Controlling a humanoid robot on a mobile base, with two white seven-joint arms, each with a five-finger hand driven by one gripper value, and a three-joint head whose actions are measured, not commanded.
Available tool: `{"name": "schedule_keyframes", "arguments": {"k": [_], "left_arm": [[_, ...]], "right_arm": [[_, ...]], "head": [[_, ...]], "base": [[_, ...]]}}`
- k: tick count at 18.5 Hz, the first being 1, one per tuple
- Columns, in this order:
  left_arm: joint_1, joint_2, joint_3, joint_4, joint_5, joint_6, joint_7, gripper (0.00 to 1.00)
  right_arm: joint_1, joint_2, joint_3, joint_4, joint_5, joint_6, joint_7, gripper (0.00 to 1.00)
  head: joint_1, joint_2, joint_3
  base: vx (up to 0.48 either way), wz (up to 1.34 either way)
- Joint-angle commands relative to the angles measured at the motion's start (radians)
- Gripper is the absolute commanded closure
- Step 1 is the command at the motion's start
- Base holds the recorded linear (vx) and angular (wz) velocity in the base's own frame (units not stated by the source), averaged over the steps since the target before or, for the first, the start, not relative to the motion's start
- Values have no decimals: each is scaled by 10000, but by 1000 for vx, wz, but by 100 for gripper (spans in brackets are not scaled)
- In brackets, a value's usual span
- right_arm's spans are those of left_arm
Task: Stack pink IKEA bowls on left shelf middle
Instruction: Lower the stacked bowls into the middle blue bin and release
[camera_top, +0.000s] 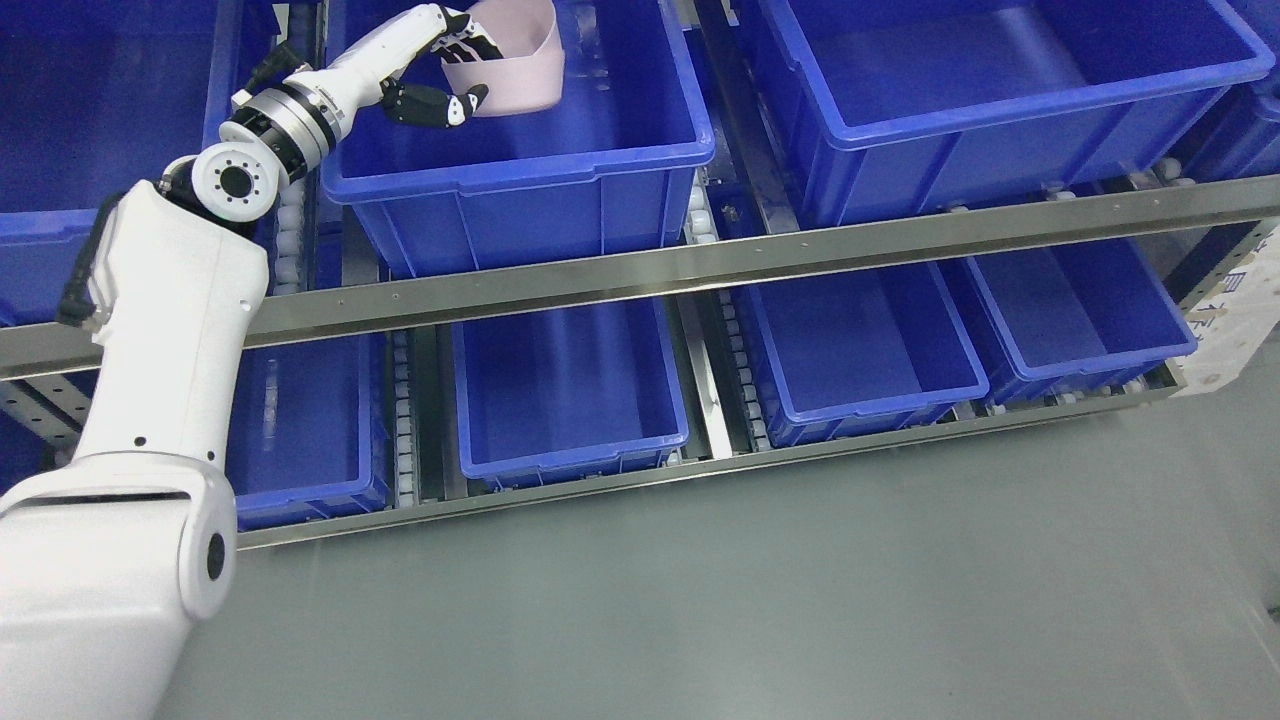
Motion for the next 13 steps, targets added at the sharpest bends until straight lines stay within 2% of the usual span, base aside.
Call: {"name": "schedule_keyframes", "arguments": {"k": [1,2,4,5,6,8,11,13], "left_arm": [[-17,-90,-212,343,22,107,59,52],[-17,-166,-135,282,67,213,74,42],[-93,-762,139,-100,281,702,89,20],[-78,-1145,658,-573,677,1100,74,10],[-2,-1511,1286,-1110,1365,1514,89,9],[75,-1511,1783,-1970,2912,2129,226,4],[243,-1511,576,-2569,5749,2224,1862,1],[839,-1511,-940,-3518,6966,2208,2954,0]], "right_arm": [[292,-174,-107,-337,0,-28,6,0],[292,-174,-123,-337,0,-28,6,0],[292,-174,-107,-337,0,-43,6,0],[292,-174,-123,-337,0,-28,6,0],[292,-174,-123,-337,0,-43,6,0],[292,-174,-123,-337,0,-28,6,0],[292,-174,-123,-337,0,-28,6,0],[292,-174,-123,-337,0,-28,6,0]], "head": [[0,0,0],[0,0,0],[0,0,0],[0,0,0],[0,0,0],[0,0,0],[0,0,0],[0,-1,0]], "base": [[0,0],[0,0],[0,0],[0,0],[0,0],[0,0],[0,0],[0,0]]}}
